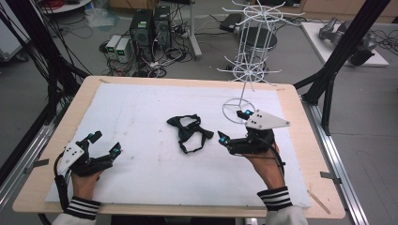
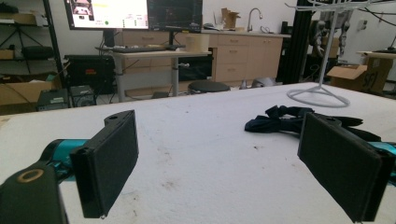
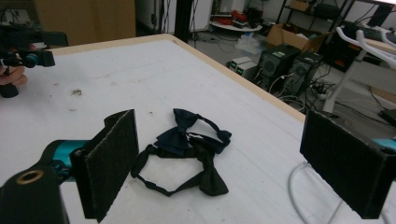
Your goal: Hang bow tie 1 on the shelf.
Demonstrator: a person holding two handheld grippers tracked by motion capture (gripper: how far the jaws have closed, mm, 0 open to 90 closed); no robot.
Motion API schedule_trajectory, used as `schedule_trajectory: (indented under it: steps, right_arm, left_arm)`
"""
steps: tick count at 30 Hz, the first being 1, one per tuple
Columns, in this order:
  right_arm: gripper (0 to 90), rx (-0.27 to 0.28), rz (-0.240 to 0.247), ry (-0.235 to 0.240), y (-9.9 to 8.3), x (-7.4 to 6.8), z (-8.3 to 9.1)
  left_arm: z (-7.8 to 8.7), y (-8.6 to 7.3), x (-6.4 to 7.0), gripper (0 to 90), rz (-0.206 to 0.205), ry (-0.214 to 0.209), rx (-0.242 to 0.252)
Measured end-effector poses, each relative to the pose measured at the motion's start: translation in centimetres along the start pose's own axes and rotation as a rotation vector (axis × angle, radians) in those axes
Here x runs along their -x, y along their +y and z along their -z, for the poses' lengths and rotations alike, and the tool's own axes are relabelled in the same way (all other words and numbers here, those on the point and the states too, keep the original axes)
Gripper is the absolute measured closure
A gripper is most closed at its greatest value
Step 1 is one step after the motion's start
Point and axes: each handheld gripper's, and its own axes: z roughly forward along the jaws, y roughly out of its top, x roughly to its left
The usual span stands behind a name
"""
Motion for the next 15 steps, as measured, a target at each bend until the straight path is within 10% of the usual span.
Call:
schedule_trajectory:
  steps: [15]
  right_arm:
    - [10.9, -0.120, 0.082, 0.072, 2.5, -2.1, -5.5]
  left_arm:
    - [0.1, 0.0, 0.0, 12.8, -0.008, -0.002, -0.001]
